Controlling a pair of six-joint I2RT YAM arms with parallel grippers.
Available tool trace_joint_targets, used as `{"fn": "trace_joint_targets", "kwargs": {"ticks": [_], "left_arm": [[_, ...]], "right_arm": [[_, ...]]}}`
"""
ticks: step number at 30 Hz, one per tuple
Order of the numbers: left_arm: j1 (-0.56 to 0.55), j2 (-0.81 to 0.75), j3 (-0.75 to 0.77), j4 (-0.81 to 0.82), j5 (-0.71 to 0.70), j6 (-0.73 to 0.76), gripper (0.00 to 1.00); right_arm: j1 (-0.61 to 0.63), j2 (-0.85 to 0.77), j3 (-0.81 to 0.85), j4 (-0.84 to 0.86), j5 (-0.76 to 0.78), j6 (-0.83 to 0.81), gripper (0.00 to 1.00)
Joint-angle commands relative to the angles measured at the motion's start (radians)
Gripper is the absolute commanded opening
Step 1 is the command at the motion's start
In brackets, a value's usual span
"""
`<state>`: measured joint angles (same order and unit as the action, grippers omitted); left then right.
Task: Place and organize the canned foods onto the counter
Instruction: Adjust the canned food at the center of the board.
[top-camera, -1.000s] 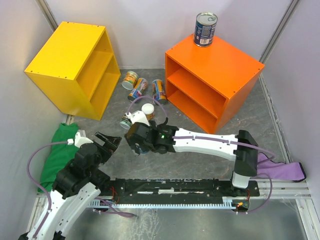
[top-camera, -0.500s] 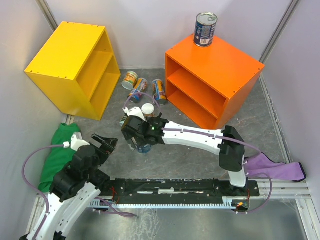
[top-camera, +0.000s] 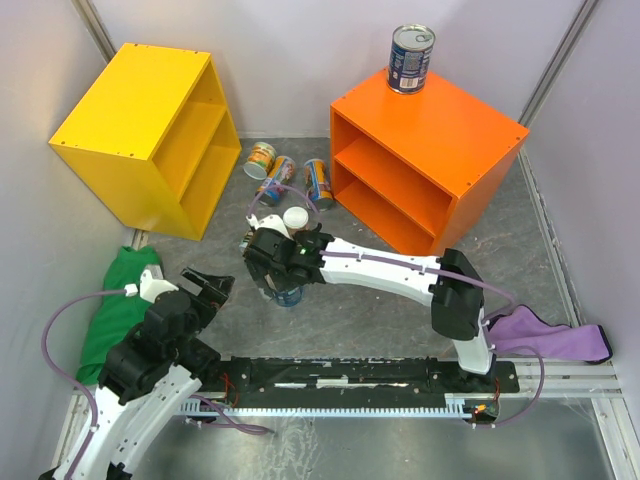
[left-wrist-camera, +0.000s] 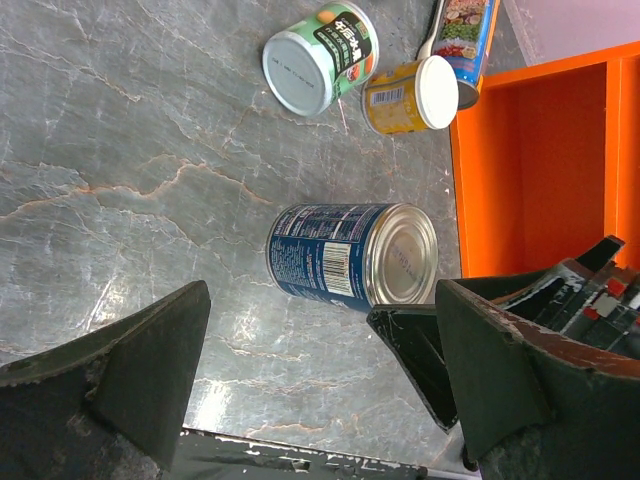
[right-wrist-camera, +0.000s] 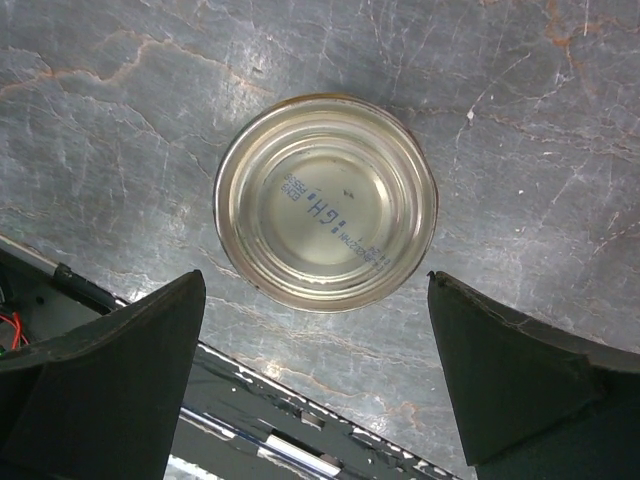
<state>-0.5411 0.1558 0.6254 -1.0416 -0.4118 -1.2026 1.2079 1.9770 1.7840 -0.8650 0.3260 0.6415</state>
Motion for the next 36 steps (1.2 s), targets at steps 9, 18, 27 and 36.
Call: {"fn": "trace_joint_targets", "kwargs": {"ticks": [9,18,27,36], "left_arm": [[-0.004,-0.006,0.001,0.036,-0.036,-0.050,1.00],[-0.005,0.005,0.000,0.037,-0.052,-0.049,1.00],[-0.007,0.012,0.001,0.045,-0.061,-0.052,1.00],[-0.007,0.036,-0.007,0.084,-0.048,-0.048,1.00]], "right_arm": [[-0.047,0.059,0.080,-0.006,-0.075,-0.029,0.99],[-0.088,0.142,0.170,-0.023,-0.125,-0.069,0.99],[-0.117,0.184,0.200,-0.052,-0.177,-0.086,0.75],[-0.147,0.104,0.210,0.155,-0.134,-0.163,0.52]]}}
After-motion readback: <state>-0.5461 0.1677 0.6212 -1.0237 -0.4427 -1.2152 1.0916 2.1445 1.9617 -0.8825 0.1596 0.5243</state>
